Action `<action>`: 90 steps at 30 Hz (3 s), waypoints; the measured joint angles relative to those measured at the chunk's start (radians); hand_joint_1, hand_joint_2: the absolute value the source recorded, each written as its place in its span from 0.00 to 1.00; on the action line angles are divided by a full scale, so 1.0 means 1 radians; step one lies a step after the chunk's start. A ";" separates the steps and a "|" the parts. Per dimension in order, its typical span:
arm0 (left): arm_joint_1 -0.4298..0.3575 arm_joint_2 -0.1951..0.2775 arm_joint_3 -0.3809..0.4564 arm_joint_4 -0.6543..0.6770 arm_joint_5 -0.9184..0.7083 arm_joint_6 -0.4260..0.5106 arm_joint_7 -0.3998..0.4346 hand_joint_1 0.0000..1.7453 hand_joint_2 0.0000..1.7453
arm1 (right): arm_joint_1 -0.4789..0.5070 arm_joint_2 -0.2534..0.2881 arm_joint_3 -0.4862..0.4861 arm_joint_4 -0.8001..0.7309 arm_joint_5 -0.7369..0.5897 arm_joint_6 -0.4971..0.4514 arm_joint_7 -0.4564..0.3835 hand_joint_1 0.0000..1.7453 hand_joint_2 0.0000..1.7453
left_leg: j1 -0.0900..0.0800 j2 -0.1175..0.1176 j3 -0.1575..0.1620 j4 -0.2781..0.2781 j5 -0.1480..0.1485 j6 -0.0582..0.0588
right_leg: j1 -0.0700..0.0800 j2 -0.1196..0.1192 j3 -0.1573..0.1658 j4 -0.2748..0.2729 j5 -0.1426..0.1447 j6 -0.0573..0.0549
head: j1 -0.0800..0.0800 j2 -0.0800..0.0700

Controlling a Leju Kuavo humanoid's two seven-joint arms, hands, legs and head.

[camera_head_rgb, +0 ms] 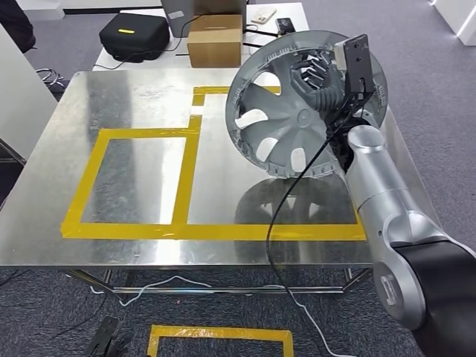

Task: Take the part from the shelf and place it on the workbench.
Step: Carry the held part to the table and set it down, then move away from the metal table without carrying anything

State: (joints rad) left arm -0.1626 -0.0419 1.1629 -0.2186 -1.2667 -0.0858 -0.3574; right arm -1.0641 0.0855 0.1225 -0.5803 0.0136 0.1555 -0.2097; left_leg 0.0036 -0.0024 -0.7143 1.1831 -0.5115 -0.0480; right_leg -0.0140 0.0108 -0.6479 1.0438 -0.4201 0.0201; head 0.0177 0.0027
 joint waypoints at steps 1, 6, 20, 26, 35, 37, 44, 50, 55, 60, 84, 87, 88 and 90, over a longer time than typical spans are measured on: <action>0.000 -0.001 -0.001 0.000 0.000 0.000 0.001 0.00 1.00 | 0.000 0.001 0.000 0.008 -0.004 -0.005 0.000 1.00 1.00 | 0.001 0.000 -0.032 0.063 -0.023 -0.002 | 0.000 0.000 0.001 0.000 0.000 -0.001 | 0.000 0.000; 0.002 -0.003 -0.007 0.000 0.007 0.000 0.005 0.00 1.00 | -0.005 0.002 0.000 0.032 -0.022 -0.026 0.012 1.00 1.00 | 0.007 0.000 0.021 -0.056 0.081 -0.002 | 0.000 0.002 0.010 0.001 -0.005 0.006 | -0.002 0.000; 0.003 -0.005 -0.020 0.000 0.015 -0.022 -0.041 0.00 1.00 | 0.006 -0.029 -0.001 0.080 -0.055 -0.037 0.026 0.00 0.00 | 0.001 -0.002 0.078 -0.165 0.101 0.051 | 0.007 -0.001 -0.082 0.186 -0.069 0.036 | 0.003 0.000; 0.001 -0.006 -0.035 0.000 0.009 -0.011 -0.039 0.00 0.00 | 0.003 -0.039 -0.001 0.084 -0.058 -0.038 0.026 0.00 0.00 | -0.003 -0.002 0.081 -0.171 0.103 0.028 | 0.014 -0.002 0.018 -0.010 -0.001 0.016 | 0.002 0.000; 0.007 -0.008 -0.045 0.000 0.031 0.003 -0.040 0.00 0.00 | 0.070 -0.045 -0.002 -0.005 -0.052 -0.090 -0.088 0.00 0.00 | 0.008 -0.001 -0.017 0.036 0.030 -0.007 | 0.000 -0.001 0.024 -0.020 0.005 0.004 | -0.002 0.000; 0.008 -0.009 -0.045 0.000 0.039 0.001 -0.045 0.00 0.00 | 0.097 -0.045 -0.002 -0.078 -0.040 -0.106 -0.104 0.00 0.00 | 0.013 -0.002 0.049 -0.096 0.087 -0.009 | -0.001 0.000 0.022 -0.015 0.002 0.013 | -0.003 0.000; 0.032 -0.014 -0.041 0.000 0.096 -0.014 -0.111 0.00 0.00 | 0.342 -0.083 -0.002 -0.583 0.138 -0.245 -0.203 0.00 0.00 | 0.014 -0.008 0.089 -0.171 0.093 0.041 | 0.002 -0.002 -0.001 0.038 -0.044 0.048 | -0.001 0.000; 0.096 -0.015 -0.009 0.000 0.160 -0.019 -0.193 0.00 0.00 | 0.792 -0.167 -0.067 -1.197 0.285 -0.445 -0.291 0.00 0.25 | 0.008 -0.018 0.100 -0.171 0.079 0.054 | 0.004 -0.003 -0.085 0.217 -0.107 0.045 | 0.011 0.000; 0.109 -0.017 0.029 0.000 0.204 -0.017 -0.211 0.00 0.00 | 1.177 -0.176 -0.198 -1.516 0.363 -0.646 -0.447 0.00 1.00 | 0.002 -0.023 0.116 -0.169 0.063 0.034 | 0.012 -0.013 0.041 -0.010 -0.031 0.028 | 0.014 0.000; 0.123 -0.021 0.063 0.000 0.229 -0.016 -0.220 0.00 0.00 | 1.470 -0.135 -0.319 -1.678 0.366 -0.695 -0.484 0.00 1.00 | 0.005 -0.012 0.086 -0.079 -0.014 0.005 | 0.005 -0.008 0.046 -0.016 -0.027 0.002 | 0.010 0.000; 0.127 -0.042 0.144 -0.006 0.234 0.002 -0.235 0.00 0.00 | 1.368 0.214 -1.017 -1.119 0.760 -0.442 -0.382 0.00 0.50 | -0.006 -0.001 0.107 -0.184 0.104 0.049 | 0.015 -0.005 0.175 -0.030 -0.107 0.031 | 0.013 0.000; 0.128 -0.043 0.153 -0.008 0.224 0.005 -0.231 0.00 0.00 | 1.260 0.207 -1.220 -0.827 0.977 -0.482 -0.320 0.00 1.00 | -0.003 -0.002 0.104 -0.192 0.126 0.030 | 0.019 -0.006 0.172 -0.057 -0.094 0.016 | 0.014 0.000; 0.129 -0.043 0.157 -0.008 0.221 0.005 -0.229 0.00 0.00 | 1.232 0.202 -1.276 -0.733 1.048 -0.500 -0.271 0.00 0.75 | -0.002 -0.003 0.100 -0.190 0.120 0.024 | 0.018 -0.007 0.166 -0.060 -0.084 0.008 | 0.014 0.000; 0.131 -0.043 0.162 -0.008 0.213 0.006 -0.224 0.00 0.00 | 1.189 0.187 -1.363 -0.554 1.162 -0.534 -0.157 0.00 0.25 | -0.001 -0.003 0.081 -0.142 0.056 0.013 | 0.012 -0.009 0.148 -0.067 -0.060 -0.005 | 0.011 0.000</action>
State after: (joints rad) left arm -0.0315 -0.0853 1.3246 -0.2269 -1.0534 -0.0798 -0.5811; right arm 0.1249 0.2725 -1.2408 -1.1346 1.1760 -0.3788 -0.3672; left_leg 0.0024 -0.0051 -0.6335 1.0407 -0.4553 -0.0351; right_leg -0.0015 0.0020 -0.5003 0.9768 -0.4803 0.0156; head 0.0285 0.0027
